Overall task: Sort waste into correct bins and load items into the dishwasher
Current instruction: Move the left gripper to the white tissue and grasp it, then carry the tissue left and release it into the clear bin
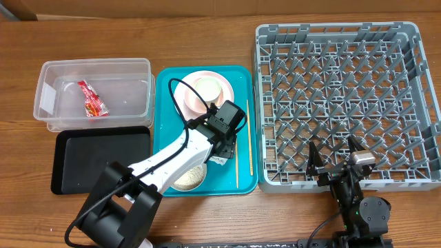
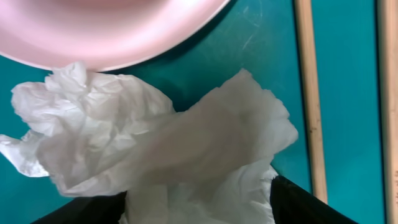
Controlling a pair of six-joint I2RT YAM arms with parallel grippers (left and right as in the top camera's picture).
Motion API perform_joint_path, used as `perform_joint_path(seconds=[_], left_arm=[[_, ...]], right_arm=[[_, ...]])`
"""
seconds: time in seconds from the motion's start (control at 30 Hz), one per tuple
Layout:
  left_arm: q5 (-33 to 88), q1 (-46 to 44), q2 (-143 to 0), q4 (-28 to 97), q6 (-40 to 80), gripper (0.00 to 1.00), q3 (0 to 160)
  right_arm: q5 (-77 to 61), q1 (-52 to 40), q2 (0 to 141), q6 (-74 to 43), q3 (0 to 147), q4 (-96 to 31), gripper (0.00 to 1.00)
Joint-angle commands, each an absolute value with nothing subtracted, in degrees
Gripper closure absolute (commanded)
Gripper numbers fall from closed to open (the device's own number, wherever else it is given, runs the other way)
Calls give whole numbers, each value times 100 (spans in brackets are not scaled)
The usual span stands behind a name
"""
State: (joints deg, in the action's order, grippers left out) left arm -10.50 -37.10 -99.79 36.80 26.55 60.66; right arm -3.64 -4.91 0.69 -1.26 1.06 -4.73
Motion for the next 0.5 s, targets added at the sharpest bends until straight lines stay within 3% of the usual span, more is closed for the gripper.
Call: perform_joint_path(seconds=[0.0,0.33,0.47], left_arm=[[-860,-3708,-10014,3656,2567,27,6018],[-628,-3656,-10495,3638,2565,24,6023],[-545,-3557,-10516,3752,2545,45,6141]], right_arm=[[-355,-508,16,-104,45,-451,0],[-355,-508,16,-104,45,-451,0],[-355,-508,16,-104,45,-451,0]])
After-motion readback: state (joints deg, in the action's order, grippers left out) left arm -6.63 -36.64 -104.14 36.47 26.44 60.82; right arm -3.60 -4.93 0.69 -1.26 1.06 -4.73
